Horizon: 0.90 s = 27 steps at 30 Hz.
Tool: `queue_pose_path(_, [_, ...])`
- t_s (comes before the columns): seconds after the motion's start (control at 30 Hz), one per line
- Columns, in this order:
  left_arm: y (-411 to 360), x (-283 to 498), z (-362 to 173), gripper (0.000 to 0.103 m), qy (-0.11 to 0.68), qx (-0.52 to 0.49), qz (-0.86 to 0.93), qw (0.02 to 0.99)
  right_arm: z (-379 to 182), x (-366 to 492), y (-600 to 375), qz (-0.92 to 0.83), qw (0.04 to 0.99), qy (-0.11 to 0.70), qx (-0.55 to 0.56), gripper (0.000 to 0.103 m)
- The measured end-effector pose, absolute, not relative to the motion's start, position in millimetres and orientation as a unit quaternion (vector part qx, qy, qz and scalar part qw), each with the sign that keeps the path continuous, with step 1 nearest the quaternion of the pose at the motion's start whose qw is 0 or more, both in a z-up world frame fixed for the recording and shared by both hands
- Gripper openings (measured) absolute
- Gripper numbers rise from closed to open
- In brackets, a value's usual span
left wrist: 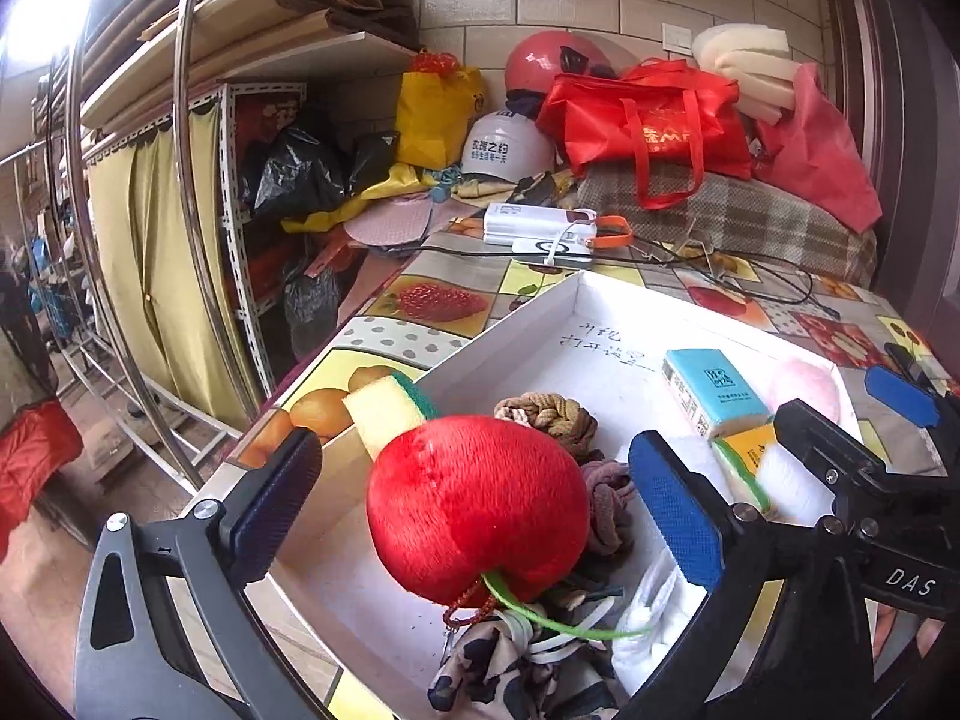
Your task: Organize soft objects
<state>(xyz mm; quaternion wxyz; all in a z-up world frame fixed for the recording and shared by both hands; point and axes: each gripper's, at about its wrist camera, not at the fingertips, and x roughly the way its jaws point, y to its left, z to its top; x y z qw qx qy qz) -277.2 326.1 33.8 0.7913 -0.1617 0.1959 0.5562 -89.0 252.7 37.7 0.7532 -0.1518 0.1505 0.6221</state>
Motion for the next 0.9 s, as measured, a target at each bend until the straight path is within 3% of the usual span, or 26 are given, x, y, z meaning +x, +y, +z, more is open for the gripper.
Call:
queue_pose_path(0.27, [309, -280, 40, 0.103, 0.167, -0.126, 0.581, 0.787, 48, -101, 226, 0.615, 0.776, 0.076, -0.115, 0.103])
queue_pose_path(0.47, [292, -288, 45, 0.103, 0.132, -0.107, 0.601, 0.781, 49, -95, 209, 0.607, 0.783, 0.086, -0.104, 0.103])
queue_pose_path(0.9, [227, -247, 38, 0.103, 0.174, -0.138, 0.526, 0.821, 47, -72, 141, 0.598, 0.791, 0.076, -0.104, 0.103])
